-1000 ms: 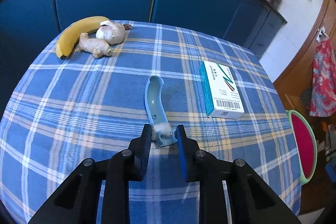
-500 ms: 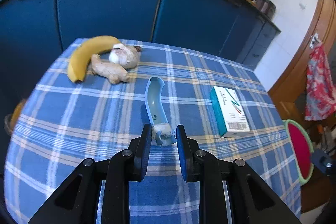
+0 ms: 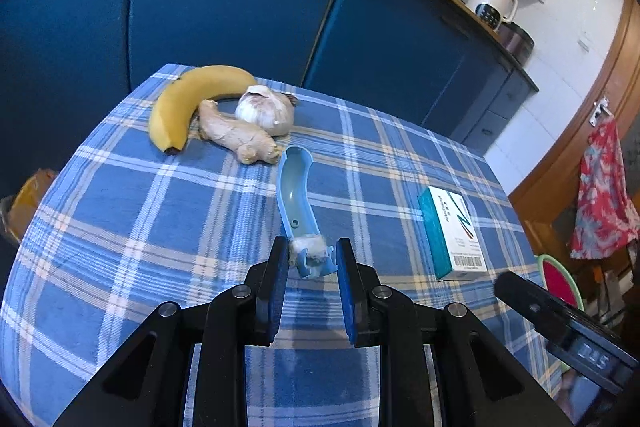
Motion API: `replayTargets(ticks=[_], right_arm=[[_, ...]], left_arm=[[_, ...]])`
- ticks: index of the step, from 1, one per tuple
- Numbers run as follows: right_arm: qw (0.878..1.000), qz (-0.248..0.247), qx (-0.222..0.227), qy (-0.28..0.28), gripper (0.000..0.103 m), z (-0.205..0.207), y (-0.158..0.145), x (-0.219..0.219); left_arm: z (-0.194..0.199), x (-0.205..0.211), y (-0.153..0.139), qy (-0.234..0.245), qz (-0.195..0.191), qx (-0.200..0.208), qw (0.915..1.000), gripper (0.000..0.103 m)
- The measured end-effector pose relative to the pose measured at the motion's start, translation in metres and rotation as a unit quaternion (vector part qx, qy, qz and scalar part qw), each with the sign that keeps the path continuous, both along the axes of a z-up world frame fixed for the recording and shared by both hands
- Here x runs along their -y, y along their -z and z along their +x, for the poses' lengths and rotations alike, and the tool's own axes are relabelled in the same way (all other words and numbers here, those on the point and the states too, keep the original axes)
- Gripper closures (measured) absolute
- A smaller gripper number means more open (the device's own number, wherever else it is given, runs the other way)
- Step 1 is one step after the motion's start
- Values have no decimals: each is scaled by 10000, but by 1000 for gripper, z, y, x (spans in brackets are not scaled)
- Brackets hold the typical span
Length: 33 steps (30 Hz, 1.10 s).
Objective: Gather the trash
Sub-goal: 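Grasp the white medicine box with the right tool while the left tool holds the blue item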
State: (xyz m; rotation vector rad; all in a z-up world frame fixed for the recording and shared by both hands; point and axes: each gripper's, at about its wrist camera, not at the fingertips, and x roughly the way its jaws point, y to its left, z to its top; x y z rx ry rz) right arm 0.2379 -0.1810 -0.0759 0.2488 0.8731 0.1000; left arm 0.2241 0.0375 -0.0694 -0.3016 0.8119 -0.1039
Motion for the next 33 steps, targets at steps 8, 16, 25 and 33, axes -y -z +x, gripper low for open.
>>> replayTargets(ticks=[8,16,25,33], right_arm=[[9992,-327,-153,-145,34,30,16,-23],[9965,-789,43,-270,34,45,19,-40],[9960,-864,-77,-234,47,48,28,-41],[9970,-720,-45,-284,50,35,23,-36]], left_arm=[[1,-7,3,-90,-94,-51,9999,79],[3,-11,5,-136,-157,-95,9997,79],[2,-11,5,-117,-154,-90,9998,79],[4,-10,7,-96,-115,-118,9998,79]])
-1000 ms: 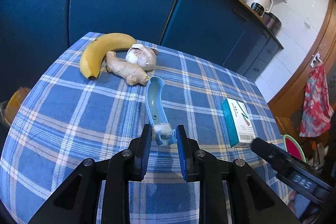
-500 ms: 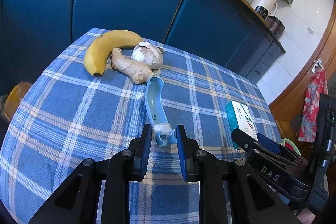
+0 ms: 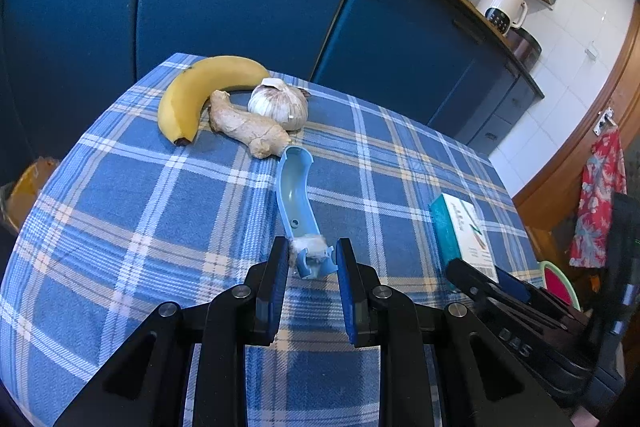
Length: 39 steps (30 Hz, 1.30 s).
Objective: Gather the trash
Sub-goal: 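Grasp the white medicine box with the right tool while the left tool holds the blue item, then carry the blue item and medicine box with both tools over the red bucket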
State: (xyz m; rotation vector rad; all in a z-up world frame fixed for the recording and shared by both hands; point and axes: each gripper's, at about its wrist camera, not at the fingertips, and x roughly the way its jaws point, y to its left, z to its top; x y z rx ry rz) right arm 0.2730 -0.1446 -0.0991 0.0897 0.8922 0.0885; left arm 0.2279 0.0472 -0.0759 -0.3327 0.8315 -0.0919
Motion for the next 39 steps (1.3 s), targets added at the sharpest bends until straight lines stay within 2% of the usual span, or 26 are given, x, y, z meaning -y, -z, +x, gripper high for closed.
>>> replayTargets(ticks=[11,22,32,39], right_arm=[[9992,232,331,38,50,-52,-27,26],[9953,421,728,490,50,-109,-57,73],[9890,493,808,1141,50,-152,-59,127],[9814,605,833,1621,50,-177,-55,172]], left_arm=[[0,7,-1,53,150,73,9998,79],[-8,22,-6,205,378,258,9987,79],[-23,51,-22,430,747,528,9949,79],[-39,88,-45,918,922,697,9890,79]])
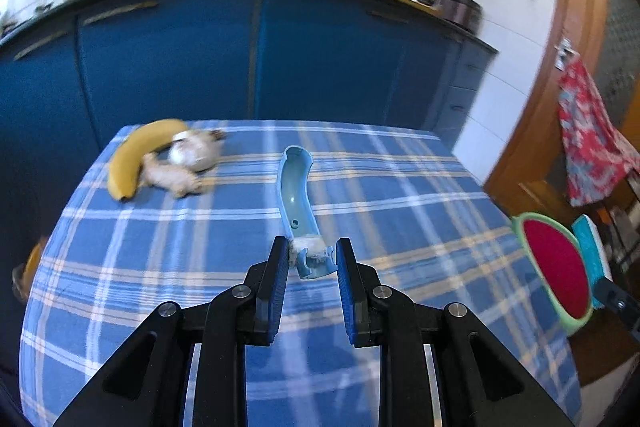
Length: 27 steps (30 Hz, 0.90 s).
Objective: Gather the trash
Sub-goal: 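Carry the blue item and medicine box with both tools over the red bucket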
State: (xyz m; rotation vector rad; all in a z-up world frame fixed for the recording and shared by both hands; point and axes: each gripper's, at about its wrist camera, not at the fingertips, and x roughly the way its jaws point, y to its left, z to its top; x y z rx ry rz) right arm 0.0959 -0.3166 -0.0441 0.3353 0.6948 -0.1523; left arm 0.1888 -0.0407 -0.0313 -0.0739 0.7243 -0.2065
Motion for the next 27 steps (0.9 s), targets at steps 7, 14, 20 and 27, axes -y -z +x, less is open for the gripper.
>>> replayTargets(ticks=[7,14,20,27], right_arm=[[9983,272,60,505,50,-22,7,50],[9945,597,54,858,50,-40,21,100],[9922,829,28,933,50,-40,34,127],[9900,1053,-44,938,50,-33,49,153]], left_arm=[[-13,55,-16,670,-109,-53,9977,79],[-26,122,-21,1446,-245,-286,9888,79],[-36,182,-18,2098,-162,-411,9768,79],[-35,239,-5,2513,-45,-645,9658,79]])
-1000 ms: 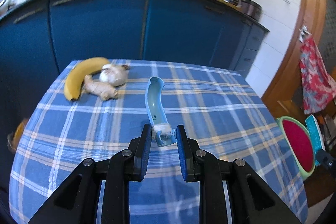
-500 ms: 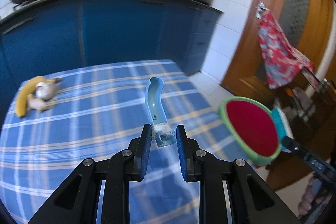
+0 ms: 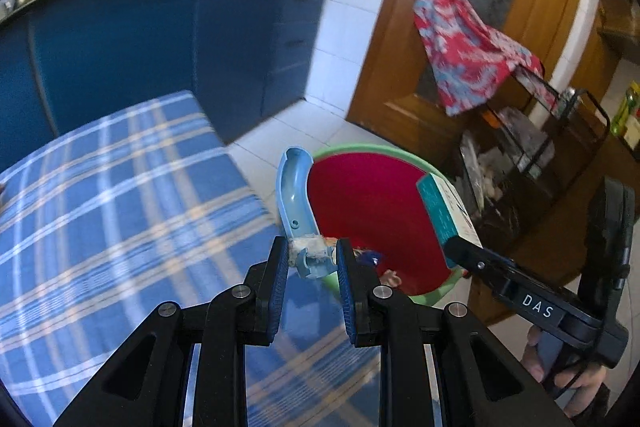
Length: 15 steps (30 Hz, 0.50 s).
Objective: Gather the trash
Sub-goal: 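Carry the blue item and medicine box with both tools over the red bucket, then open both tools to drop the blue item and box into the bucket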
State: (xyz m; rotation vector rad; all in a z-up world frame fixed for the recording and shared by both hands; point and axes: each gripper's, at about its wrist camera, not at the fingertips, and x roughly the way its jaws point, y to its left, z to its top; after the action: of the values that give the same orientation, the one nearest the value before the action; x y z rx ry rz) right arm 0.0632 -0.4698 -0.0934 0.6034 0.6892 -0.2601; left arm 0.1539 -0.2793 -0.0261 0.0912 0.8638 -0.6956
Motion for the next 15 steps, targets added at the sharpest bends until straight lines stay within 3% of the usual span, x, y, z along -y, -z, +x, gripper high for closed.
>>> replayTargets(ticks=[13,15], right_arm=[[9992,346,-14,180,48,7,24,36],[9992,355,16,178,48,6,25,38]], left_arm=[[13,63,31,422,282,-288,9983,78],[14,63,32,366,294,-302,9984,70]])
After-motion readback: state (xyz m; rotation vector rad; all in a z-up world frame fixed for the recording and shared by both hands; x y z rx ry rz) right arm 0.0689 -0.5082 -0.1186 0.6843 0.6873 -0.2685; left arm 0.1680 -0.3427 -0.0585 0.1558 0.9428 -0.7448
